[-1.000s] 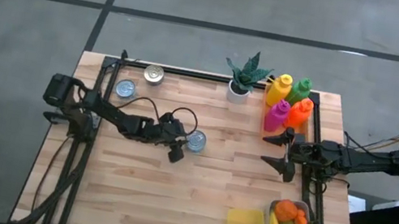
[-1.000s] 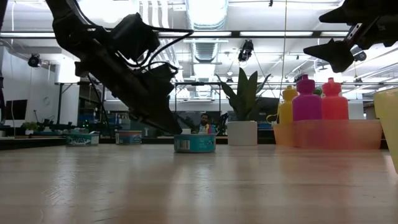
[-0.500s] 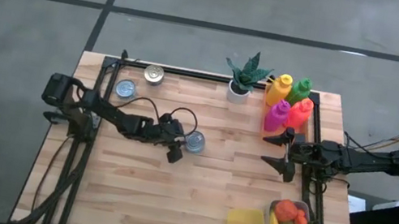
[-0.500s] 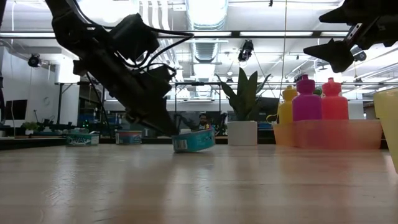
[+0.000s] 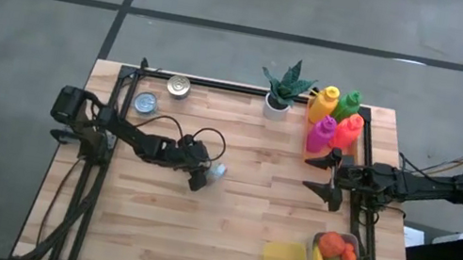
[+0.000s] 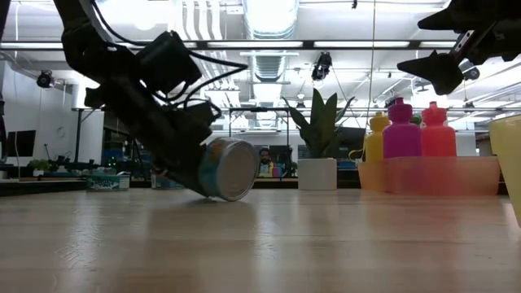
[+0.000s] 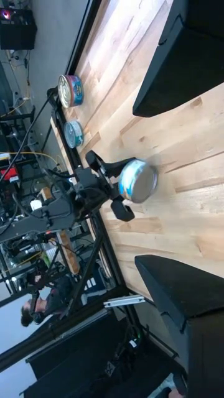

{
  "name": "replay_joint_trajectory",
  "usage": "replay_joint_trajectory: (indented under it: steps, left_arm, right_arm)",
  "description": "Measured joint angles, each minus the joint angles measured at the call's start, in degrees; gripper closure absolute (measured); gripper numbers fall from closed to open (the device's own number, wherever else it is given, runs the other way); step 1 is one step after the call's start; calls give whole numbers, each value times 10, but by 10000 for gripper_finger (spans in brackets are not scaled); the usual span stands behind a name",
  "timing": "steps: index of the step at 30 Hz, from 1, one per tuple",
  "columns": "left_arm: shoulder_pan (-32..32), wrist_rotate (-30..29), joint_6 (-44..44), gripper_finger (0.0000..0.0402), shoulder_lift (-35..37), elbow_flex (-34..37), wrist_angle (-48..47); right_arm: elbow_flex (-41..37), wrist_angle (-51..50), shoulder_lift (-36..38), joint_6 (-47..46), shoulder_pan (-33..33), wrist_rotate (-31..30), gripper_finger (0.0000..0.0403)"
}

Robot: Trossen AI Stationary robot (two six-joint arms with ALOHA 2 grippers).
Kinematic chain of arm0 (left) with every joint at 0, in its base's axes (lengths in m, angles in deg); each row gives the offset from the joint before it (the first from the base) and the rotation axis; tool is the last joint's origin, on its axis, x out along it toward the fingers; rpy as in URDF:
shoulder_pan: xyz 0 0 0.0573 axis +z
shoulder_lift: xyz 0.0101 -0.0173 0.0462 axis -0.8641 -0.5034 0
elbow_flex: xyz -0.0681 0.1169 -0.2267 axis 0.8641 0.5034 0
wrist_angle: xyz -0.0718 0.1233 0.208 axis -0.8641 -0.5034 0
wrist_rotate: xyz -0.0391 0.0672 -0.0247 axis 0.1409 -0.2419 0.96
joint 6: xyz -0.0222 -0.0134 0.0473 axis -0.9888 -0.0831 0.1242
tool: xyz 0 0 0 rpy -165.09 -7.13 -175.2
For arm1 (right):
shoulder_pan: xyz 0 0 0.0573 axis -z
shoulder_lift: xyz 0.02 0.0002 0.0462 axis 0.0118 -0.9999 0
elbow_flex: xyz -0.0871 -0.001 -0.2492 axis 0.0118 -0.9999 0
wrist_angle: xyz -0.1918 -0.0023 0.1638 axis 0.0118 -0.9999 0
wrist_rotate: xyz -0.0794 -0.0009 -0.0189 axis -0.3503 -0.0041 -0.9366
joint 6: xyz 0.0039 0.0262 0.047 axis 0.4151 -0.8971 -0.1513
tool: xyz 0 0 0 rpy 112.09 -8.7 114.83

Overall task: Pick & Place Food Item
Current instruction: Put the blue tuna can into the yellow bin

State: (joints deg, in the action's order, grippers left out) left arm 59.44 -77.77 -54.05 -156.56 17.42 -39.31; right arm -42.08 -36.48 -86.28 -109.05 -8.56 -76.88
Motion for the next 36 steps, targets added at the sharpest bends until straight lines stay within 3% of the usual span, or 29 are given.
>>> replay_joint_trajectory:
  steps: [12, 20, 25, 30, 33, 36]
  left_arm:
    - [0, -1, 0, 252, 3, 1, 6]
    - [2, -29, 34, 252, 96, 0, -25]
    - [2, -39, 22, 252, 207, -1, -89]
    - [3, -15, -61, 252, 305, -68, -229]
    - [3, -9, -116, 246, 319, -133, -333]
    - [2, -9, -151, 214, 304, -201, -420]
  right_arm:
    - [0, 0, 0, 0, 0, 0, 24]
    - [0, 0, 0, 0, 0, 0, 24]
    - [0, 0, 0, 0, 0, 0, 24]
    - [0, 0, 0, 0, 0, 0, 24]
    - [0, 0, 0, 0, 0, 0, 24]
    - [0, 0, 0, 0, 0, 0, 24]
